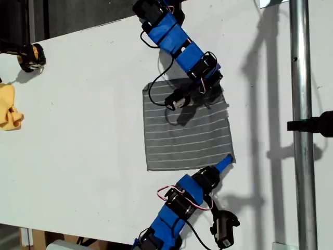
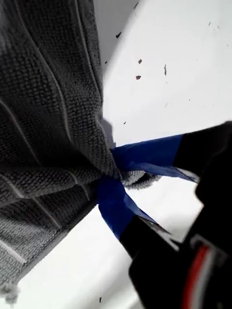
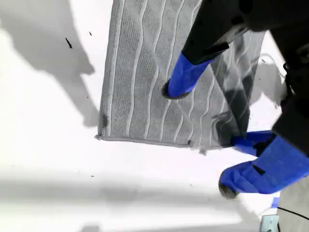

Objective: Grasp corners of a towel and fold twice.

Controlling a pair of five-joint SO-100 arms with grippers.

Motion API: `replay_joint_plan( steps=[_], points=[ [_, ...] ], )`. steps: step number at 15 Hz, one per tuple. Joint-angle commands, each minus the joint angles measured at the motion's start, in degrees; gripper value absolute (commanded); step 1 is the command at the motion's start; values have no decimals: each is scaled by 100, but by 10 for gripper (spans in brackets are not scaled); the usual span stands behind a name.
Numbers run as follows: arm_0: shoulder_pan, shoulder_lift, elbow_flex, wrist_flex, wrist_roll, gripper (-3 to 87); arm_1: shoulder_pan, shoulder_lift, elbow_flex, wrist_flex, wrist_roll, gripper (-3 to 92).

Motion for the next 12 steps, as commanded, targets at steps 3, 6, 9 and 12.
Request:
replay_joint_plan(
  steps=[3,6,9,12],
  points=[
    [-9,-246,-185,-9,53,363,105,88,-281,53,-26,-2],
    [-97,-721,-167,-246,88,361,88,88,-281,53,-9,-2],
    [-149,-1283,-202,-510,62,361,88,88,-281,62,-18,-2],
    [-149,-1644,-211,-756,18,360,88,88,-281,62,-26,-2]
  ],
)
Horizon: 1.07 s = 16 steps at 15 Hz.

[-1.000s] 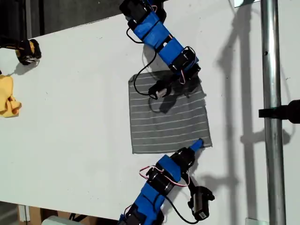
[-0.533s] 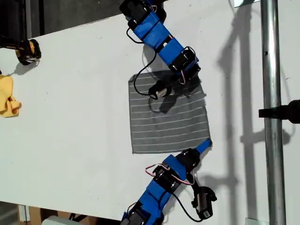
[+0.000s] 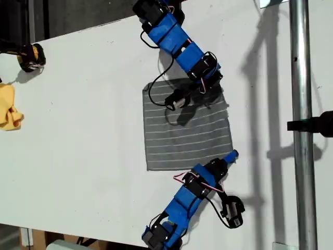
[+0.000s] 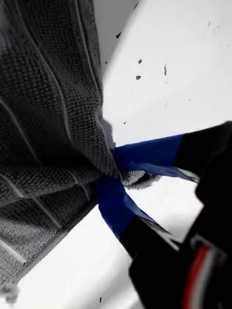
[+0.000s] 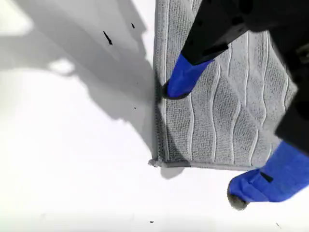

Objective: Grasp corners of a towel and fold twice.

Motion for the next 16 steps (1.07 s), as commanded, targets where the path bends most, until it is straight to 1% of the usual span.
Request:
replay_joint_plan(
  steps=[1,4,6,8,13,14,15,16],
  points=[
    [-123,-70,-211,-237,-35,358,88,114,-255,53,-18,-2],
    [-202,-545,-272,-483,-202,333,88,167,-255,70,-26,-2],
    [-360,-791,-246,-457,-475,302,79,185,-272,70,-26,-2],
    [-492,-976,-246,-299,-729,238,62,202,-281,70,-18,-2],
    [-519,-1793,-299,-290,-1266,41,-18,308,-281,167,18,-2],
    [-519,-2039,-431,-299,-1336,27,-18,316,-281,176,18,-2],
    [-492,-2188,-686,-149,-1371,20,-18,325,-281,193,9,-2],
    [-448,-2145,-721,-97,-1389,-15,-9,343,-281,211,0,-2]
  ],
)
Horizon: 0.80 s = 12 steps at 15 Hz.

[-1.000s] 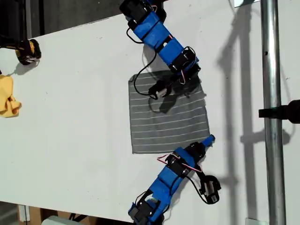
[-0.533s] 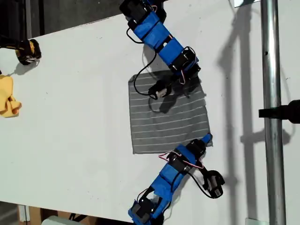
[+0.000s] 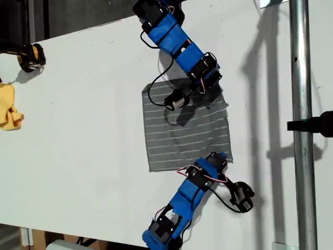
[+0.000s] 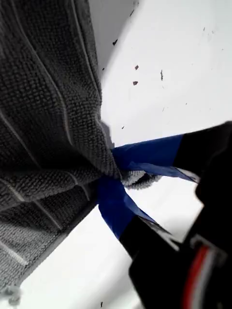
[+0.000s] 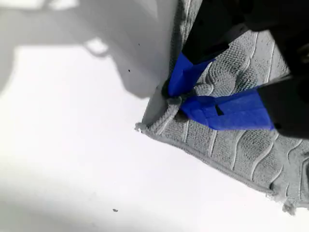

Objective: Grasp corners of a towel and fold twice.

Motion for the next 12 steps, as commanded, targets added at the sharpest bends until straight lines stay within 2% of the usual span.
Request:
replay_joint_plan(
  steps=[1,2,6,12],
  points=[
    [-97,-141,-53,53,0,-15,26,360,-246,70,-18,-2],
    [-62,-62,-53,123,9,-16,53,378,-246,70,-35,-2],
    [176,888,-114,1011,105,-16,53,475,-404,237,-53,-2],
    [475,2558,-193,1582,642,-16,-35,1090,-1169,914,-158,-2]
  ],
)
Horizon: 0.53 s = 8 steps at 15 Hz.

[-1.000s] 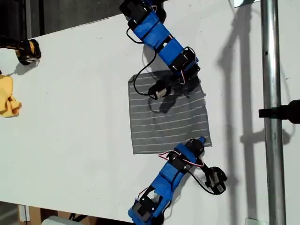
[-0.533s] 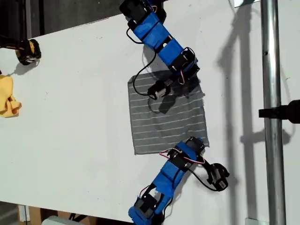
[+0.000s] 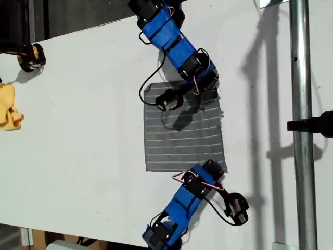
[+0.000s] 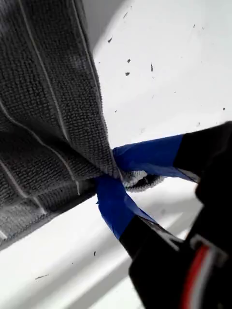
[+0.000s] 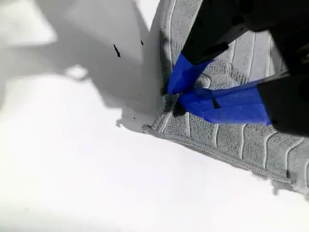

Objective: Grasp corners of a towel and fold twice.

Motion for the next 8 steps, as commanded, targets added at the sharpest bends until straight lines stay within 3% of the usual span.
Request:
replay_joint_plan(
  steps=[1,5,8],
  points=[
    [185,896,-132,70,299,-16,-158,519,-527,185,-79,-2],
    [396,1617,-123,0,703,-16,-352,457,-1107,255,-229,-2],
    [220,1837,0,105,606,-16,-176,527,-1222,466,-325,-2]
  ],
)
